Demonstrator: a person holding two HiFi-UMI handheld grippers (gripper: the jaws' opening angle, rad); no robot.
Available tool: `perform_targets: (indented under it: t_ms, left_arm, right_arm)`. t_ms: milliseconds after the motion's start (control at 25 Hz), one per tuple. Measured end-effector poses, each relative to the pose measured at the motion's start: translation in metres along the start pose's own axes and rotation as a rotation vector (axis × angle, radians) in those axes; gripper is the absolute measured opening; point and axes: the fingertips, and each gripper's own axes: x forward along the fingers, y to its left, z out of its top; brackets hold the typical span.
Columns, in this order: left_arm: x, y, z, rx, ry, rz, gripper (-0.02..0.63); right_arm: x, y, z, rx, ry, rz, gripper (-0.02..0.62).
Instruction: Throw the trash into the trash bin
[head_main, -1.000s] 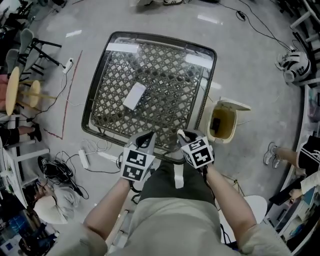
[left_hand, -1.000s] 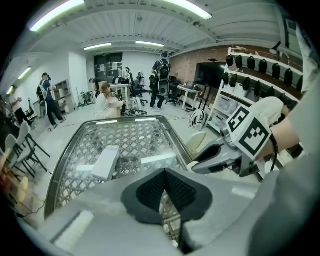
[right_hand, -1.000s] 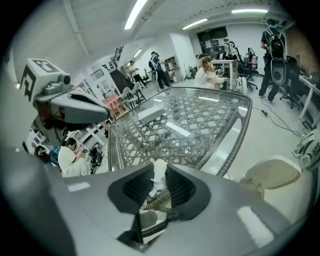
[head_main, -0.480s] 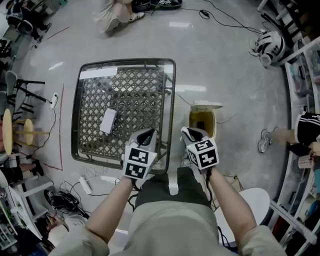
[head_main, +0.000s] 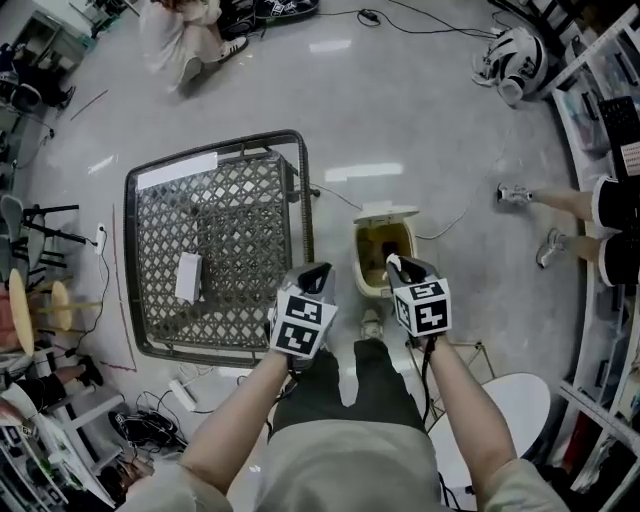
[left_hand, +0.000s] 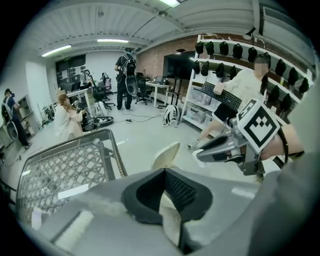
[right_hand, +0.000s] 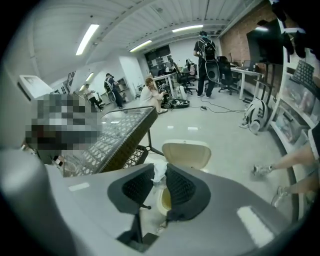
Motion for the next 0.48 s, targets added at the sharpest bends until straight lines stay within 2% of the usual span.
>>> perform_targets:
  t_ms: [160, 360, 480]
  left_arm:
    - [0.037, -0.016, -0.006, -0.025, 0.027, -0.015, 0.002]
    - [0.073, -0.027, -0.017, -0.111, 0.046, -0.022, 0.002]
    - [0.096, -0.031, -0.031, -0.159, 0.062, -0.013, 0.002]
  right_arm:
    - [0.019, -0.034, -0.030, 0.034, 0.042, -0.031, 0.081]
    - [0.054, -0.058, -0.067, 0.068, 0.081, -0.037, 0.081]
    - [0.076, -0.067, -0.089, 0.054, 0.115, -0.032, 0.081]
